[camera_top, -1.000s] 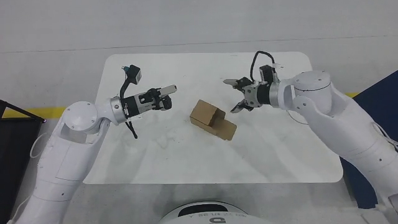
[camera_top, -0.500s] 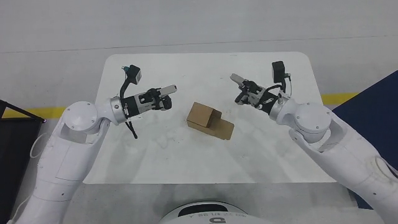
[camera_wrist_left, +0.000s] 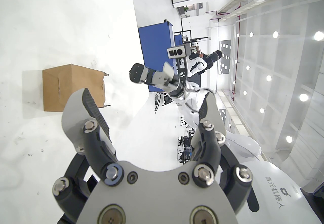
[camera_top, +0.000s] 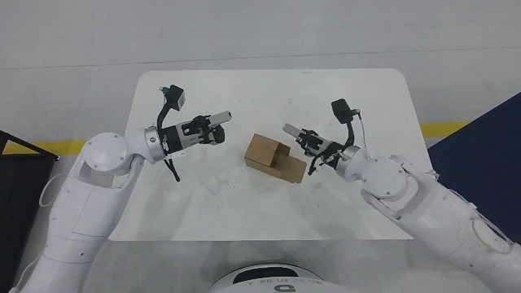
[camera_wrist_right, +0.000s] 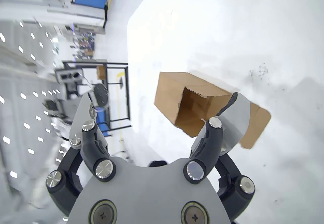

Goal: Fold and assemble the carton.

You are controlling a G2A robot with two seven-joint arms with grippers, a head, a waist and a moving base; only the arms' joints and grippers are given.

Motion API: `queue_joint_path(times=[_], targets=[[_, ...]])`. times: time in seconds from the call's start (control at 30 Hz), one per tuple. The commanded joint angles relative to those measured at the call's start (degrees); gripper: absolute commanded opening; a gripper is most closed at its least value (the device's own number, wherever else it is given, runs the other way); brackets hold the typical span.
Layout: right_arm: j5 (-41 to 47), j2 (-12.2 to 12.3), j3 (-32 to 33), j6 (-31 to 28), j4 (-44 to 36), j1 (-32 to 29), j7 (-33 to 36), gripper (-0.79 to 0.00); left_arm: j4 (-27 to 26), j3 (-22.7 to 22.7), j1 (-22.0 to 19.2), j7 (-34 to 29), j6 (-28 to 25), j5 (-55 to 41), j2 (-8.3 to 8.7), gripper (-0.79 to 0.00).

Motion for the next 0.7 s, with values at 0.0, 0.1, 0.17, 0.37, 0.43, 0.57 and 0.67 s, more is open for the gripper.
queue_joint_path(times=[0.0, 0.1, 0.17, 0.37, 0.43, 0.57, 0.67], targets=[[-12.1, -0.5, -1.5, -3.8, 1.3, 0.3, 0.0, -0.092, 0.0, 0.0, 0.0, 0.0, 0.0, 0.0, 0.0, 0.0], [-19.2, -0.9, -2.9, -8.1, 2.2, 0.7, 0.7, -0.132, 0.0, 0.0, 0.0, 0.0, 0.0, 0.0, 0.0, 0.0], [-26.1, -1.1, -4.3, -10.2, 2.1, 0.8, 1.7, -0.123, 0.0, 0.0, 0.0, 0.0, 0.0, 0.0, 0.0, 0.0], [-39.2, -1.8, -7.4, -14.4, 1.3, 1.3, 7.6, -0.219, 0.0, 0.0, 0.0, 0.0, 0.0, 0.0, 0.0, 0.0], [-41.7, -2.0, -8.0, -15.1, 1.1, 1.4, 9.2, -0.231, 0.0, 0.0, 0.0, 0.0, 0.0, 0.0, 0.0, 0.0], [-45.4, -2.4, -8.6, -16.4, 1.1, 1.4, 11.3, -0.172, 0.0, 0.0, 0.0, 0.0, 0.0, 0.0, 0.0, 0.0], [-49.6, -2.8, -9.3, -14.9, 1.0, 1.3, 13.0, -0.179, 0.0, 0.0, 0.0, 0.0, 0.0, 0.0, 0.0, 0.0]])
